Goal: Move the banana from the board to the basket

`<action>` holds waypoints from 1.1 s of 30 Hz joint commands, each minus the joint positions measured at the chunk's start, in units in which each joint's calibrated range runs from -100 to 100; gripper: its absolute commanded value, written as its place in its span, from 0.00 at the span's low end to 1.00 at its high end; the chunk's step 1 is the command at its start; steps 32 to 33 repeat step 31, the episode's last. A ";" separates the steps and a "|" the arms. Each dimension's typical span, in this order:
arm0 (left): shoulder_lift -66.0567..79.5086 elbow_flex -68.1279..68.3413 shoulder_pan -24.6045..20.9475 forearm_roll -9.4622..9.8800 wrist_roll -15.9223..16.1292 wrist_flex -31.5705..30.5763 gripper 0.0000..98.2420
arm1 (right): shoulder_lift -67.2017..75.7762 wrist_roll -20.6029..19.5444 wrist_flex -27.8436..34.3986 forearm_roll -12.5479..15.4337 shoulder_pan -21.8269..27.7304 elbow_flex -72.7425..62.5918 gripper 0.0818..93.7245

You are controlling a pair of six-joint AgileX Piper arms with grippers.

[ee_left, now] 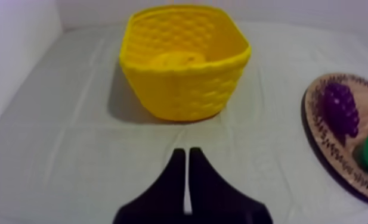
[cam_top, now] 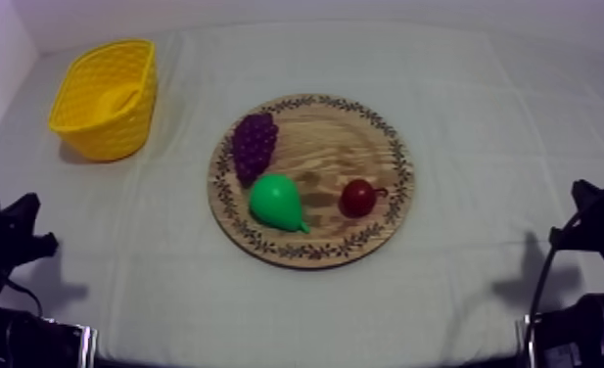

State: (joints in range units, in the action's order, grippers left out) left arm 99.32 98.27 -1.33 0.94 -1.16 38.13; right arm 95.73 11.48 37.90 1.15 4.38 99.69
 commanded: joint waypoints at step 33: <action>0.43 0.94 -0.01 0.84 -8.92 -3.69 0.00 | 0.02 -0.03 0.00 -0.01 -0.01 -0.03 0.00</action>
